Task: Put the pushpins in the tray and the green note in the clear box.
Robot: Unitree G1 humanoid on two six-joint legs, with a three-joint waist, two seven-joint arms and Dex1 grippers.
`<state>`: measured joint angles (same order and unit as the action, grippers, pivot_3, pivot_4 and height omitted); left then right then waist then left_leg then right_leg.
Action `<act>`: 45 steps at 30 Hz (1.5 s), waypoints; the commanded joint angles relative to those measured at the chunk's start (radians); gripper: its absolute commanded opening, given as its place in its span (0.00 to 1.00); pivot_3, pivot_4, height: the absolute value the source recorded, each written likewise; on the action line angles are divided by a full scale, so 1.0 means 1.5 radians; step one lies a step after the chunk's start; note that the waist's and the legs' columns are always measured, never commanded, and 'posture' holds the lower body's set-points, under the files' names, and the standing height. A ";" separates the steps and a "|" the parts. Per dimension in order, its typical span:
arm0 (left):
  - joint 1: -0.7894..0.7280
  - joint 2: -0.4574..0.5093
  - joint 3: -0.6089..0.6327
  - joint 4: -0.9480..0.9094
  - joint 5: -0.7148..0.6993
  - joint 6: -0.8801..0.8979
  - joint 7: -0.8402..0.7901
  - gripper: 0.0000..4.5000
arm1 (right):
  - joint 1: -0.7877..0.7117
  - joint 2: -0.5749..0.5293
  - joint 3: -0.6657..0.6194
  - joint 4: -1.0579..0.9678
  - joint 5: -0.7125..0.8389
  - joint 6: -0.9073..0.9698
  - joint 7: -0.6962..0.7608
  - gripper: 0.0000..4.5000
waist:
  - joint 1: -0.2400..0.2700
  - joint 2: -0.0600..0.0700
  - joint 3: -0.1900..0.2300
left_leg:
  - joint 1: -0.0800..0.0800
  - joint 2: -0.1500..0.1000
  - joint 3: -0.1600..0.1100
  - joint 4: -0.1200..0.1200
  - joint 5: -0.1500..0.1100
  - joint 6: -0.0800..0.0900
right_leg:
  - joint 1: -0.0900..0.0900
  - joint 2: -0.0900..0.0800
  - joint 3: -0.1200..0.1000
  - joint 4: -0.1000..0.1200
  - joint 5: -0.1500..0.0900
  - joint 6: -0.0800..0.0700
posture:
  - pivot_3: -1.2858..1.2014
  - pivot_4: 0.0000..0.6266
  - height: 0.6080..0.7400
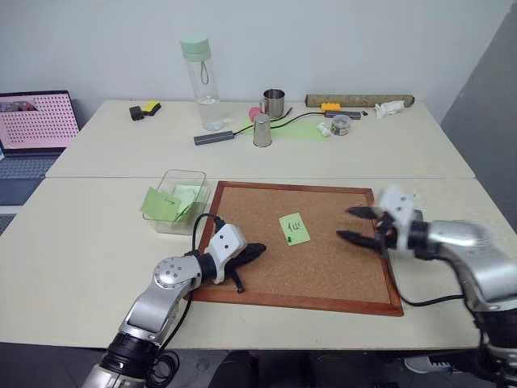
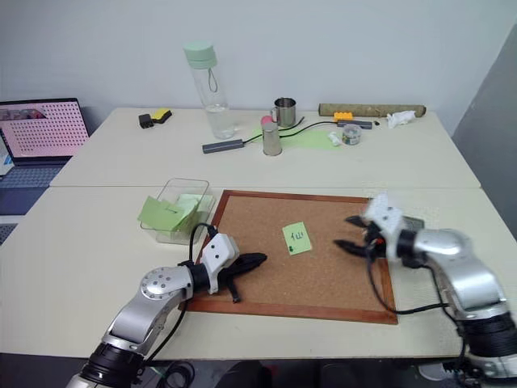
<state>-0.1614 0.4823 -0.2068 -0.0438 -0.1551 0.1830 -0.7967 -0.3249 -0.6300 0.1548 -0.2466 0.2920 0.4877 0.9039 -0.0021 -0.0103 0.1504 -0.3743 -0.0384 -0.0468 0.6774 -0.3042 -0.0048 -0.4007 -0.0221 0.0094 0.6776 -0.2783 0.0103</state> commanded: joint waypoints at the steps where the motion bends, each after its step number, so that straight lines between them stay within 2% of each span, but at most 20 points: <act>1: 0.022 0.011 -0.014 0.037 0.023 0.026 -0.001 0.00 | -0.049 0.055 0.066 0.033 -0.051 -0.043 -0.020 0.68 | 0.000 0.000 0.000 | 0.000 0.000 0.000 0.000 0.000 0.000 | 0.000 0.000 0.000 0.000 0.000 0.000 | 0.52 0.24 1.00; 6: 0.026 0.011 -0.016 0.031 0.024 0.028 0.000 0.00 | -0.084 0.120 0.094 0.130 -0.076 -0.095 -0.024 0.68 | 0.000 -0.001 0.000 | 0.001 0.000 -0.001 0.000 0.000 0.000 | 0.001 0.000 0.000 0.000 0.000 0.000 | 0.52 0.24 1.00; 12: 0.033 0.013 -0.014 0.026 0.024 0.029 0.003 0.00 | -0.101 0.150 0.088 0.221 -0.080 -0.136 -0.010 0.68 | 0.000 -0.001 0.000 | 0.001 0.000 0.000 0.000 0.000 0.000 | 0.001 0.000 0.000 -0.001 0.000 0.000 | 0.52 0.24 1.00; 15: 0.033 0.013 -0.013 0.026 0.024 0.029 0.004 0.00 | -0.099 0.156 0.083 0.239 -0.077 -0.144 -0.006 0.60 | 0.000 -0.001 0.000 | 0.001 0.000 0.000 -0.001 0.000 0.000 | 0.001 0.000 0.000 -0.001 0.000 0.000 | 0.52 0.24 1.00; 28: 0.033 0.012 -0.014 0.030 0.025 0.028 0.004 0.00 | -0.078 0.158 0.083 0.234 -0.073 -0.139 0.023 0.01 | 0.000 -0.001 0.000 | 0.003 0.000 -0.001 -0.001 0.000 0.000 | 0.003 0.000 0.000 -0.001 0.000 0.000 | 0.52 0.24 1.00; 32: 0.033 0.008 -0.016 0.038 0.028 0.027 0.010 0.00 | -0.086 0.159 0.071 0.210 -0.058 -0.126 0.029 0.01 | 0.000 -0.001 0.000 | 0.006 0.000 -0.001 -0.002 0.000 0.000 | 0.007 0.000 -0.001 -0.003 0.000 0.000 | 0.52 0.24 1.00; 40: 0.026 -0.006 -0.020 0.050 0.030 0.034 0.028 0.00 | -0.116 0.147 0.035 0.123 -0.007 -0.068 0.043 0.01 | 0.000 -0.001 0.000 | 0.007 0.000 -0.001 -0.002 0.000 0.000 | 0.008 0.000 -0.001 -0.004 0.000 0.000 | 0.52 0.24 1.00; 45: 0.021 -0.026 0.002 0.044 0.003 0.054 0.041 0.00 | -0.122 0.127 0.034 0.089 -0.008 -0.064 0.046 0.01 | 0.001 -0.001 0.000 | 0.007 0.000 -0.002 -0.002 0.000 0.000 | 0.008 0.000 -0.002 -0.004 0.000 0.000 | 0.52 0.24 1.00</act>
<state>-0.1557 0.4516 -0.2065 -0.0397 -0.1565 0.1895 -0.7589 -0.4958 -0.4217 0.2217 -0.0610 0.2684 0.3996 0.9620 -0.0001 -0.0115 0.1508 -0.3639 -0.0385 -0.0498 0.6745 -0.3044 -0.0047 -0.3882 -0.0227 0.0069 0.6712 -0.2783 0.0102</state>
